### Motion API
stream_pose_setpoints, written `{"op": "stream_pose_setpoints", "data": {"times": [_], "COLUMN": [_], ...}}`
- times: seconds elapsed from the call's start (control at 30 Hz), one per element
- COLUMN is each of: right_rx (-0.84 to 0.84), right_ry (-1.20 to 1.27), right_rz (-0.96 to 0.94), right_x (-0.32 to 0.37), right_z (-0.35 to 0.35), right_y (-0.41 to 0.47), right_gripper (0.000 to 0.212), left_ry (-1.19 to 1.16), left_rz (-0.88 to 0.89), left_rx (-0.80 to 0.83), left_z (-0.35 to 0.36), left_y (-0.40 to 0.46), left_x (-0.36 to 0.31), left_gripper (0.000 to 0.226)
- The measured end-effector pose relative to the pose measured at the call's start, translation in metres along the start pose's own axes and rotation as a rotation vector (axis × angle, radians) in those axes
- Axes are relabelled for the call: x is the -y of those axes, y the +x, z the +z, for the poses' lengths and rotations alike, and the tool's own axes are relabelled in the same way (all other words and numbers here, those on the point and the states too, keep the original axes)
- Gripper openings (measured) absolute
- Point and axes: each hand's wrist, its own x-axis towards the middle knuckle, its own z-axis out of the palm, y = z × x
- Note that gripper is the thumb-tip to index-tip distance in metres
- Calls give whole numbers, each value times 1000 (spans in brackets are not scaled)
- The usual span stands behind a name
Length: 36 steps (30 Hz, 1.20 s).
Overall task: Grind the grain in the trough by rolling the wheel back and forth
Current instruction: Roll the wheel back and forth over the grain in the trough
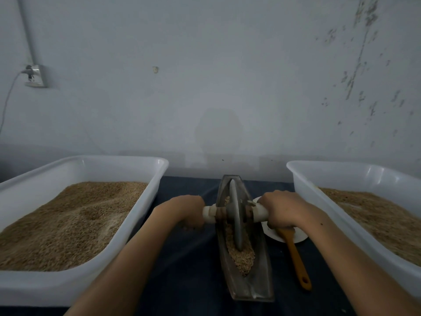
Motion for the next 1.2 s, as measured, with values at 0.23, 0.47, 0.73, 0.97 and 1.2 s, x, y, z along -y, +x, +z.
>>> {"op": "stream_pose_setpoints", "data": {"times": [0.23,0.47,0.73,0.97,1.2], "right_rx": [-270,-236,31,-111,-222], "right_ry": [37,9,41,91,100], "right_rz": [13,-3,-12,-7,-11], "right_x": [-1,0,-4,-9,-8], "right_z": [14,11,3,15,18], "right_y": [5,5,3,10,9], "right_gripper": [13,14,36,17,20], "left_ry": [107,82,-5,173,184], "left_rz": [-24,-16,2,5,17], "left_rx": [-366,-302,-23,-358,-470], "left_z": [9,9,0,5,9], "left_y": [4,4,-1,0,2], "left_x": [-2,2,0,-5,-5], "left_gripper": [18,25,13,18,17]}}
